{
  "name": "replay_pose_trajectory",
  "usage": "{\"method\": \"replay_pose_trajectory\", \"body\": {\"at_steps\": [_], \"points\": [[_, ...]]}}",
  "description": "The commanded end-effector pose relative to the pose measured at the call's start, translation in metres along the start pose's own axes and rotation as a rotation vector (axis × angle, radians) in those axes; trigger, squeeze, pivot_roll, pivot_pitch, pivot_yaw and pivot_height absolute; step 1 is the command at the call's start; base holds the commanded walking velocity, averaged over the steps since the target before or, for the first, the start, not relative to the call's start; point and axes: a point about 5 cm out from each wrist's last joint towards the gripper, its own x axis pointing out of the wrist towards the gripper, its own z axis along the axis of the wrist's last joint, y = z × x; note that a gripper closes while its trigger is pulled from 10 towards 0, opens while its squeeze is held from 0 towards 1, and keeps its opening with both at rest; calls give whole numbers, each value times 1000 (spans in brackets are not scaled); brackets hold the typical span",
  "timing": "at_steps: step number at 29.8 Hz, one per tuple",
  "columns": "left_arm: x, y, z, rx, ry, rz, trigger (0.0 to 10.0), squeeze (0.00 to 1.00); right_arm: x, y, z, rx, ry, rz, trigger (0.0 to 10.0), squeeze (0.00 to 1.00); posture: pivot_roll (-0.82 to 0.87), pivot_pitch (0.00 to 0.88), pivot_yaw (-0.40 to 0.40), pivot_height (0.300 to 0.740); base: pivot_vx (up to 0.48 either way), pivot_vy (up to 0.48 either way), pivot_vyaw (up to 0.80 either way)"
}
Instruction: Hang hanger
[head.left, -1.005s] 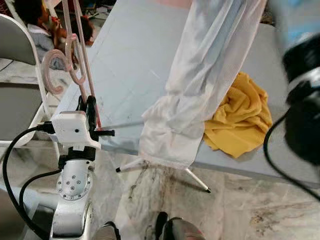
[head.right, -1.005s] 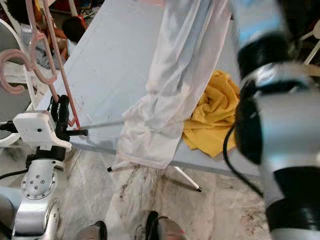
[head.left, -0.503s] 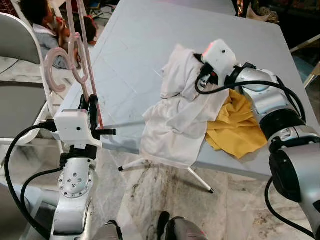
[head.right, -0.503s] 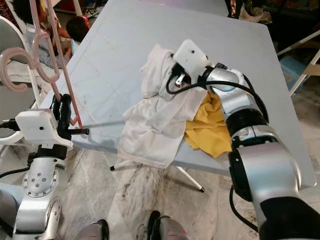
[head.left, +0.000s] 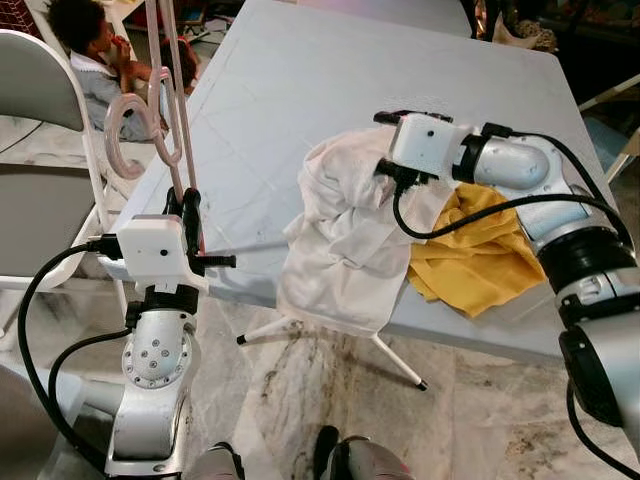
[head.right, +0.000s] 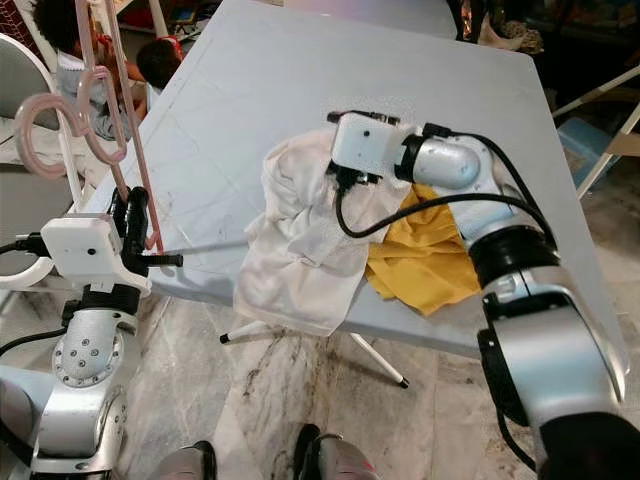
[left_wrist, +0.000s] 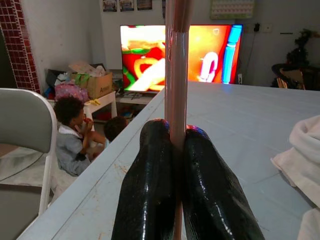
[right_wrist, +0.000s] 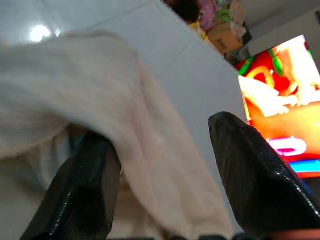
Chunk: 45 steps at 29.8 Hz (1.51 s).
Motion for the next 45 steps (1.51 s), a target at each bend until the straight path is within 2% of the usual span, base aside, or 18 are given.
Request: {"method": "replay_pose_trajectory", "body": {"at_steps": [1, 7, 10, 11, 15, 18, 19, 21, 25, 29, 30, 31, 32, 36, 37, 39, 41, 45], "points": [[-15, 2, -39, 4, 210, 11, 10000, 0, -8, -8, 1, -3, 2, -15, 10000, 1000, 105, 218, -124, 740, 0, 0, 0], [-14, -1, -40, -3, 210, -7, 10000, 0, -29, -2, -7, 108, -1, 43, 10000, 1000, 91, 220, -120, 740, 0, 0, 0], [-14, -1, -40, -4, 210, -10, 10000, 0, -45, 3, -15, 218, 0, 68, 10000, 1000, 91, 220, -118, 740, 0, 0, 0], [-14, -1, -40, -4, 211, -10, 10000, 0, -51, 6, -17, 289, -14, 75, 10000, 1000, 91, 220, -117, 740, 0, 0, 0], [-14, 0, -40, -5, 212, -13, 10000, 0, -60, 12, -20, 389, -31, 92, 10000, 1000, 91, 220, -116, 740, 0, 0, 0], [-13, 0, -40, -6, 212, -16, 10000, 0, -69, 30, -25, 519, -43, 154, 10000, 1000, 91, 220, -115, 740, 0, 0, 0], [-13, 0, -40, -6, 212, -16, 10000, 0, -69, 30, -25, 519, -43, 154, 10000, 1000, 91, 220, -115, 740, 0, 0, 0], [-13, -1, -40, -7, 213, -20, 10000, 0, -76, 50, -29, 613, -29, 239, 10000, 1000, 91, 219, -112, 740, 0, 0, 0], [-12, -1, -40, -6, 213, -24, 10000, 0, -80, 69, -31, 668, -17, 327, 10000, 1000, 91, 219, -112, 740, 0, 0, 0], [-12, -1, -40, -6, 214, -29, 10000, 0, -83, 91, -29, 767, -20, 439, 10000, 1000, 93, 220, -110, 740, 0, 0, 0], [-13, -1, -41, -6, 215, -30, 10000, 0, -83, 99, -30, 792, -11, 457, 10000, 957, 93, 220, -110, 740, 0, 0, 0], [-13, -1, -41, -6, 215, -30, 10000, 0, -81, 103, -31, 808, -1, 463, 10000, 537, 96, 220, -110, 740, 0, 0, 0], [-13, -1, -41, -6, 215, -31, 10000, 0, -79, 109, -33, 815, 7, 475, 10000, 0, 96, 220, -110, 740, 0, 0, 0], [-13, -1, -41, -6, 215, -31, 10000, 0, -72, 123, -32, 870, 5, 495, 10000, 0, 96, 220, -110, 740, 0, 0, 0], [-13, 0, -41, -6, 216, -30, 10000, 0, -65, 129, -31, 898, 2, 487, 10000, 0, 104, 221, -111, 740, 0, 0, 0], [-13, 0, -40, -6, 216, -30, 10000, 0, -64, 130, -30, 903, 2, 486, 10000, 0, 104, 221, -111, 740, 0, 0, 0], [-15, -1, -40, -7, 218, -30, 10000, 0, -48, 136, -24, 941, -34, 442, 10000, 0, 107, 224, -114, 740, 0, 0, 0], [-15, 0, -40, -8, 220, -28, 10000, 0, -32, 136, -17, 989, -80, 369, 10000, 0, 108, 227, -115, 740, 0, 0, 0]]}}
